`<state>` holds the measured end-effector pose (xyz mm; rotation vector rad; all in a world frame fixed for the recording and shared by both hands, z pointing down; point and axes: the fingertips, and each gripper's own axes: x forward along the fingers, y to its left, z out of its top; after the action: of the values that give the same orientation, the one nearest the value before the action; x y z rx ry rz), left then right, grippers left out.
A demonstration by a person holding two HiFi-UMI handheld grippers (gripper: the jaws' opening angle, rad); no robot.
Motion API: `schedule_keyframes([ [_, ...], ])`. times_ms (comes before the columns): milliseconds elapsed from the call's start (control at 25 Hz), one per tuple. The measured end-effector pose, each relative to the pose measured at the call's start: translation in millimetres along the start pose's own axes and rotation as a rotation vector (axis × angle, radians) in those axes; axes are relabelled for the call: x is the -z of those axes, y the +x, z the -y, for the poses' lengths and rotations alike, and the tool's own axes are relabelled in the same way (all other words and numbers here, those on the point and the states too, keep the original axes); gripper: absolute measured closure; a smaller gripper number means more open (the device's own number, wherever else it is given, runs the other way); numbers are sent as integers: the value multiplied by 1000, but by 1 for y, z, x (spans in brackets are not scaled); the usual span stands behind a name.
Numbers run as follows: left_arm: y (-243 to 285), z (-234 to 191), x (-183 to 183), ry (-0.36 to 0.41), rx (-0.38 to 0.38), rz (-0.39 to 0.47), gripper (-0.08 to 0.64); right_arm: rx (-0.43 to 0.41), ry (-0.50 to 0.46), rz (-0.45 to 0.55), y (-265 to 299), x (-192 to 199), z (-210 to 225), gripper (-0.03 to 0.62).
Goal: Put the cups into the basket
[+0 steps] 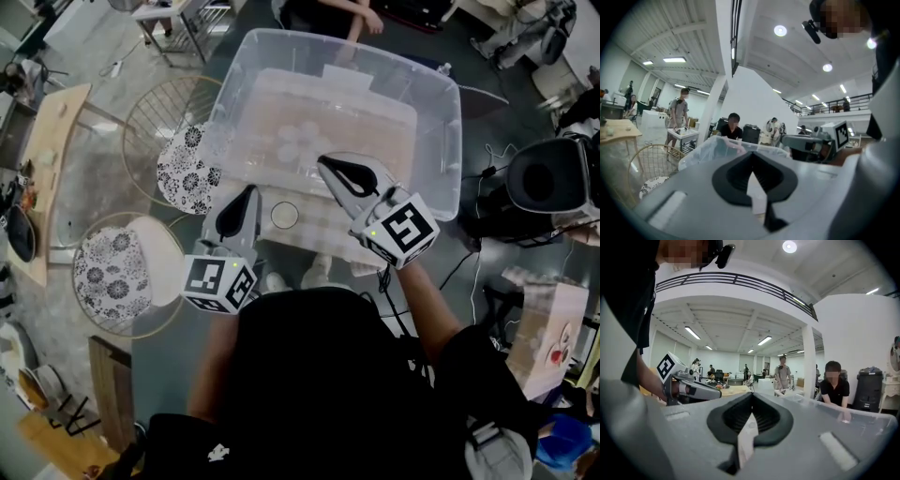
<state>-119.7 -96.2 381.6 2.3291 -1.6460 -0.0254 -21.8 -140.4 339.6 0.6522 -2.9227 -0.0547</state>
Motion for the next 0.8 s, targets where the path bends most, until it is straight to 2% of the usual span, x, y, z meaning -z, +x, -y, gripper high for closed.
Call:
schedule_keyframes([
  [120, -5, 3, 1, 31, 16, -9, 552, -25, 12, 0, 4, 4, -17, 591],
  [320, -16, -1, -3, 8, 4, 24, 552, -78, 24, -39, 13, 19, -41, 591],
  [560, -32, -9, -2, 6, -35, 31, 552, -205, -10, -178, 32, 67, -76, 589],
  [800, -48, -20, 2, -6, -79, 32, 552, -298, -32, -339, 47, 125, -104, 585],
])
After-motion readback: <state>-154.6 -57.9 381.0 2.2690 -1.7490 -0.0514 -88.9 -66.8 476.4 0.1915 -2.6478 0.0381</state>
